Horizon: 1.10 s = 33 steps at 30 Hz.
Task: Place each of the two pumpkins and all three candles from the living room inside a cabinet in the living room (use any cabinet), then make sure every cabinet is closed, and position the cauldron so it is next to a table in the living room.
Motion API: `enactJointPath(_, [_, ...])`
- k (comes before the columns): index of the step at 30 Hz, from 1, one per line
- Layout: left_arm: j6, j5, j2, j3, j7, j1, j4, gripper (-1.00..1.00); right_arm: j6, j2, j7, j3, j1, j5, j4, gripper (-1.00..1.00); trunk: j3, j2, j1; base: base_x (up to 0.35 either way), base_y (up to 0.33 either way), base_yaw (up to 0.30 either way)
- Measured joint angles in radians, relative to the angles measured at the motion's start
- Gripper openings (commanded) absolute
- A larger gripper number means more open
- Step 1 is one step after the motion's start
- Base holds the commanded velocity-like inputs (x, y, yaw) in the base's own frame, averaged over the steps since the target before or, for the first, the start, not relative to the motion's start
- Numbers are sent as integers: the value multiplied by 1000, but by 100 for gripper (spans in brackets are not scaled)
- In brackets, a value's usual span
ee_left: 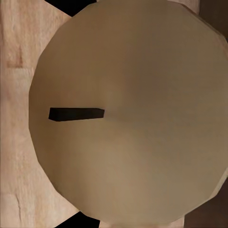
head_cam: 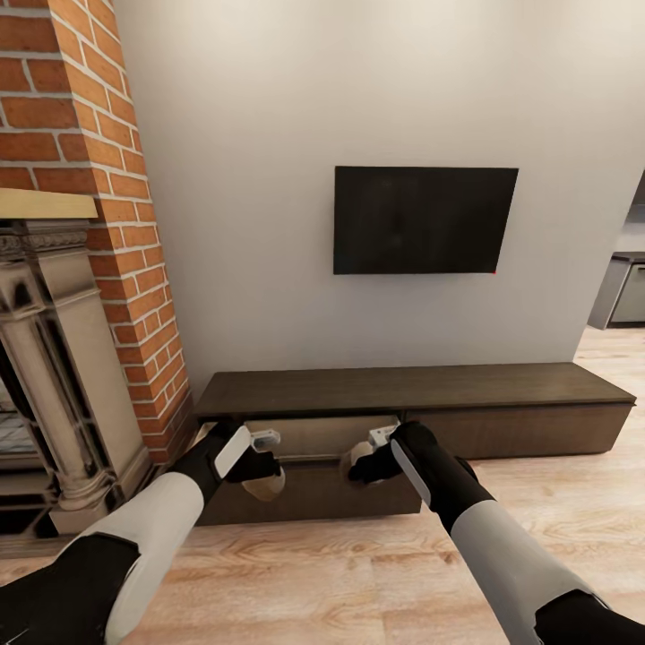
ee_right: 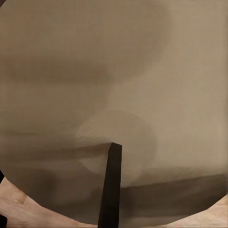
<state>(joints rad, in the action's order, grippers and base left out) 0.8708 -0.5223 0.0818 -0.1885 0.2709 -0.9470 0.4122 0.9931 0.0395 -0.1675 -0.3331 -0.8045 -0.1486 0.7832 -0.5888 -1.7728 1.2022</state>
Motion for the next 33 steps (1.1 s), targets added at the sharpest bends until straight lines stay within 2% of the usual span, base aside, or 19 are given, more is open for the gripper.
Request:
enactJointPath(12, [-1, -1, 24, -3, 0, -2, -4, -100, 15, 1, -1, -6, 0, 4, 0, -100, 0, 0, 0, 0, 0, 0])
enactJointPath(16, [-1, 4, 28, -4, 5, -2, -5, -100, 42, 0, -4, -5, 0, 4, 0, -100, 0, 0, 0, 61, 0, 0])
enactJointPath(26, [-4, 5, 28, -4, 9, -2, -6, -100, 50, 1, -3, -4, 0, 5, -5, -100, 0, 0, -1, 293, 55, 0])
enactJointPath(33, [-7, 6, 28, -5, 10, -2, -6, -100, 50, 0, -5, -1, -4, 7, -81, -100, 0, 0, -1, 329, 77, 0])
